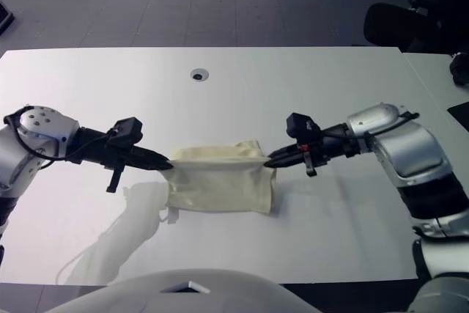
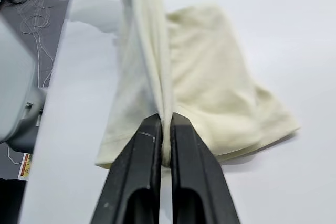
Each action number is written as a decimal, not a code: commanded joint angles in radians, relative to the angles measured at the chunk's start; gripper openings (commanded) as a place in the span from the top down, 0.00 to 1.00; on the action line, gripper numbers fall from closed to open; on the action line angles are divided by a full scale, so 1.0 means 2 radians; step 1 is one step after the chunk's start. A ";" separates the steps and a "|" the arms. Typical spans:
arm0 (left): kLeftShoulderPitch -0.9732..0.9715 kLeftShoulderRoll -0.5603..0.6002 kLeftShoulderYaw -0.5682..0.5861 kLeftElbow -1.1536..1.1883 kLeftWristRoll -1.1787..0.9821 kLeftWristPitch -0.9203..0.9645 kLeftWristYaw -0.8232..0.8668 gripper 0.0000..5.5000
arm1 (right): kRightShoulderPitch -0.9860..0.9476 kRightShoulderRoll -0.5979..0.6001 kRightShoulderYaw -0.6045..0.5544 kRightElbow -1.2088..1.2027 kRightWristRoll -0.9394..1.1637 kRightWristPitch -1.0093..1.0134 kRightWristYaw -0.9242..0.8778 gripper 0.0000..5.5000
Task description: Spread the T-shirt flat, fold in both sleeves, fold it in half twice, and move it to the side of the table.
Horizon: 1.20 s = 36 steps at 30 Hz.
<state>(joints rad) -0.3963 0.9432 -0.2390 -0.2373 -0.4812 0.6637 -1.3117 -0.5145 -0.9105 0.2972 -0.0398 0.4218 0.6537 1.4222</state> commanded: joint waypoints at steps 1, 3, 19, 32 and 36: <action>-0.017 -0.009 -0.012 0.036 0.028 -0.022 -0.006 1.00 | -0.050 0.034 0.023 0.079 -0.041 -0.032 0.002 0.99; -0.023 -0.015 -0.016 0.050 0.038 -0.031 -0.005 1.00 | -0.071 0.056 0.030 0.113 -0.056 -0.044 0.001 0.99; -0.069 -0.114 -0.048 0.218 0.173 -0.150 0.073 0.92 | -0.107 0.145 0.026 0.301 -0.157 -0.158 -0.059 0.88; 0.042 -0.145 0.022 0.032 0.133 -0.119 0.182 0.52 | -0.011 0.203 -0.046 0.059 -0.085 -0.112 -0.171 0.49; 0.082 -0.147 0.015 -0.001 0.082 -0.089 0.146 0.41 | 0.014 0.216 -0.039 0.052 -0.050 -0.098 -0.139 0.38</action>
<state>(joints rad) -0.2464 0.6420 -0.2063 -0.2145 -0.2701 0.4553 -0.9758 -0.5185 -0.4778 0.2118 0.0729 0.2903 0.4396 1.1129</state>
